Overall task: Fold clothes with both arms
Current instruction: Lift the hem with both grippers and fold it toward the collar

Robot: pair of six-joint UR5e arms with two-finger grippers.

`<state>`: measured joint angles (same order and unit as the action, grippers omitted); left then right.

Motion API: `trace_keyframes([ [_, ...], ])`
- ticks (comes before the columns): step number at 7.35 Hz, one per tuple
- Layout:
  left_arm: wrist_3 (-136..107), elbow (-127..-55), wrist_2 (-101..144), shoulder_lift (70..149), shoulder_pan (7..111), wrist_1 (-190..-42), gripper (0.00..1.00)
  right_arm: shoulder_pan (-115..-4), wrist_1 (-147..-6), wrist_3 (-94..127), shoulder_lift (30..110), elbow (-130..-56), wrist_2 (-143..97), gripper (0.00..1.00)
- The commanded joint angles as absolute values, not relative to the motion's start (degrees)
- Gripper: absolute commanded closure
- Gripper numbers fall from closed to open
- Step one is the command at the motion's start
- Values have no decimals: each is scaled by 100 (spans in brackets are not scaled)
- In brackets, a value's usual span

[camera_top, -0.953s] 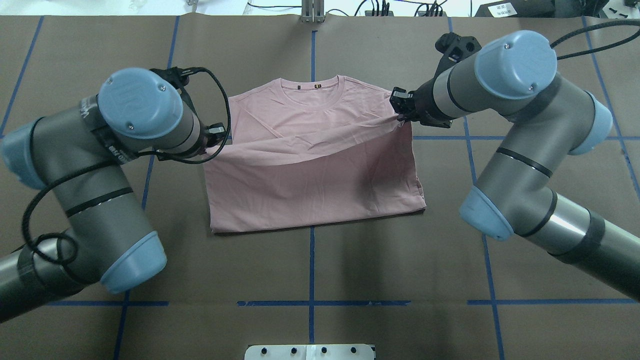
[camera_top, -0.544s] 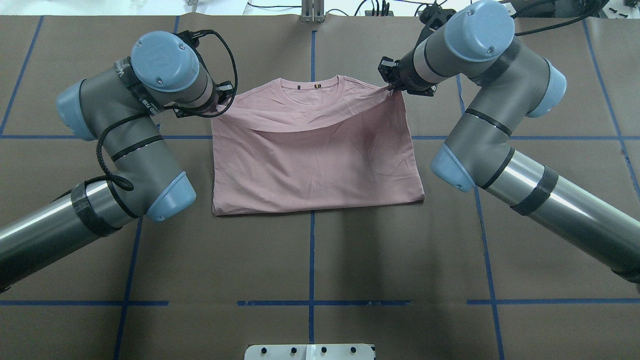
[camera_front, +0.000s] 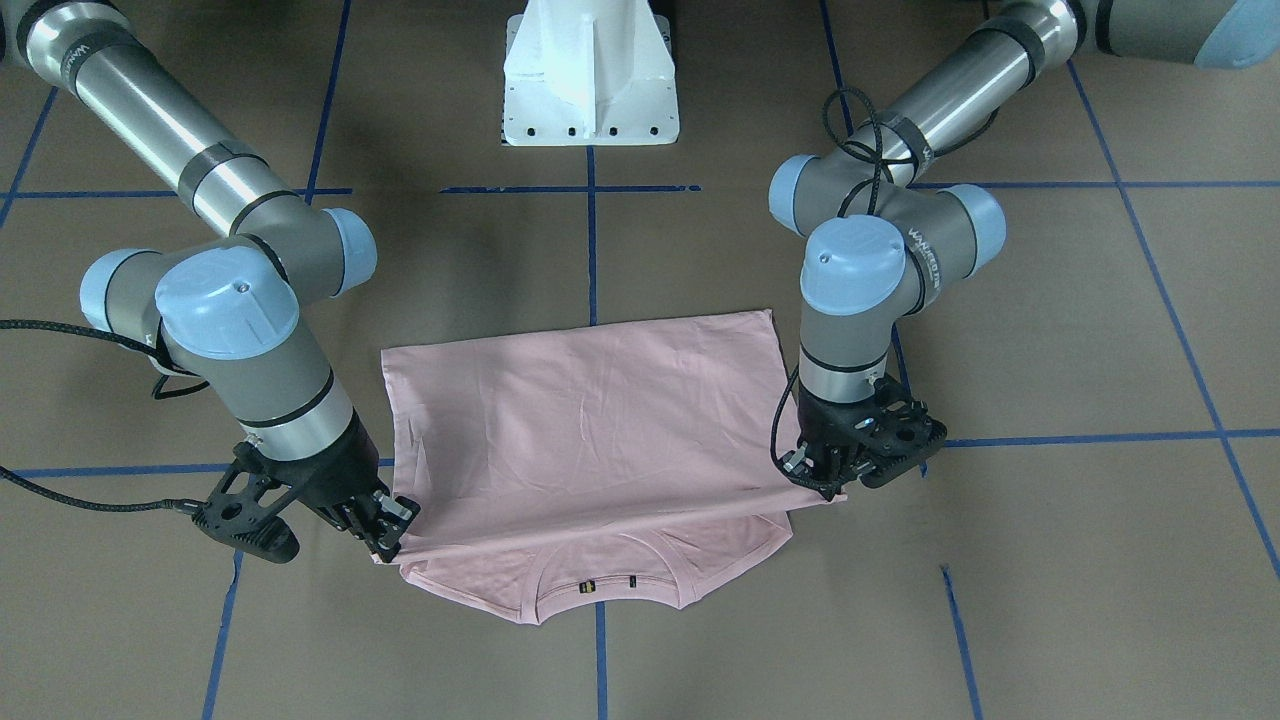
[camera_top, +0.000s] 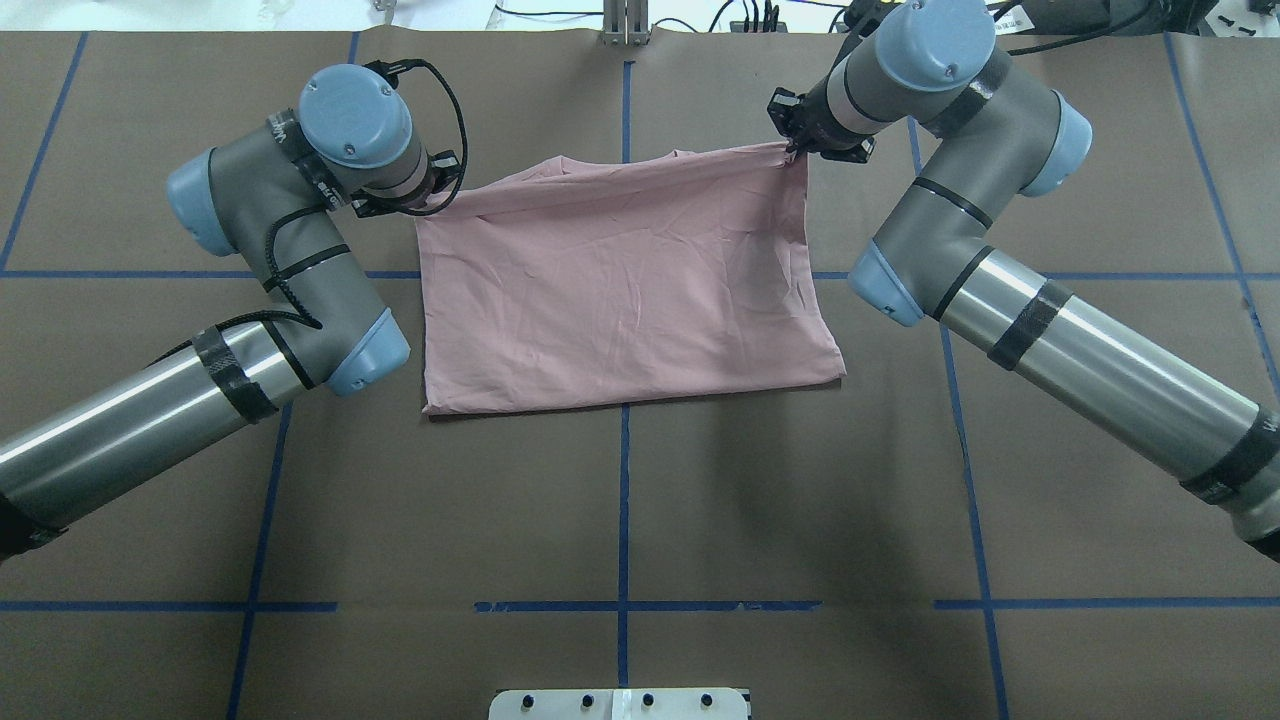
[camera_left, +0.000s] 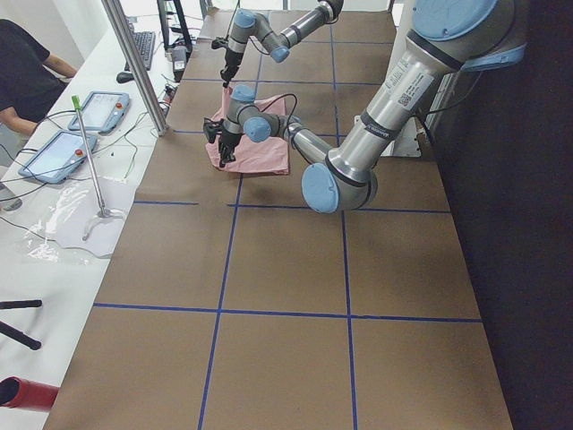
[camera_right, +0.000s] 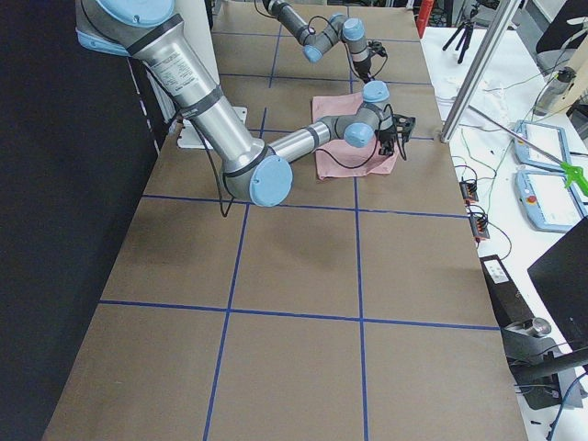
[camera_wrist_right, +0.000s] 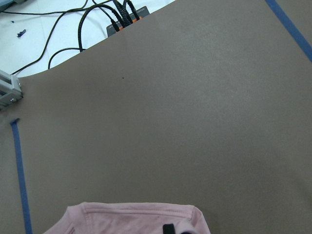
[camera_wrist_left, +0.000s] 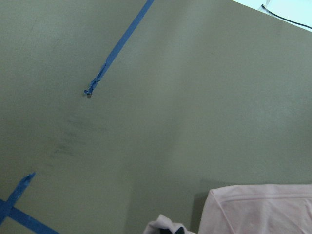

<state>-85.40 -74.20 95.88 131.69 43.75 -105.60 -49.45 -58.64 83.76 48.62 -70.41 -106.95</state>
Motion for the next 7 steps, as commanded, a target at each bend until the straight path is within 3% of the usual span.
trace_keyframes([
  [1, -8552, -7198, 9562, 13341, 4377, -10679, 100, -4948, -5854, 8376, 4843, -6926, -10705, 100],
  [4, -8569, -7225, 9571, 13430, 4368, -10661, 100, -4913, -5836, 8385, 4746, -6978, -10828, 100],
  [5, -8578, -7233, 9580, 13438, 4368, -10644, 90, -4913, -5836, 8385, 4755, -6979, -10924, 100],
  [6, -8587, -7233, 9571, 13438, 4359, -10644, 66, -4913, -5697, 8376, 4816, -6979, -10986, 72],
  [7, -8578, -7233, 9554, 13421, 4351, -10626, 1, -4913, -5304, 8376, 4982, -6979, -10995, 1],
])
